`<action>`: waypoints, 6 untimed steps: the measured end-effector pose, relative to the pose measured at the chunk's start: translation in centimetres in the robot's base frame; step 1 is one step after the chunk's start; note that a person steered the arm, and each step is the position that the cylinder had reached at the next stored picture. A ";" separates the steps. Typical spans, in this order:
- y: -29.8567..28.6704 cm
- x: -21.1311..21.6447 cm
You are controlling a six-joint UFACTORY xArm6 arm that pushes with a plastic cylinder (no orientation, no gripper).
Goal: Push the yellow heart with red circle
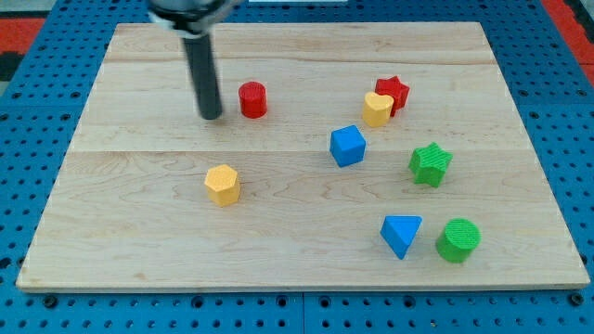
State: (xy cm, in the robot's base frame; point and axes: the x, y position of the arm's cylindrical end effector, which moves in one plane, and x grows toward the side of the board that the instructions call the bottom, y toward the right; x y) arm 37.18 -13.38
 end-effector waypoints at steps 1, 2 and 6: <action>6.2 -3.5; 14.7 -2.7; 14.5 0.3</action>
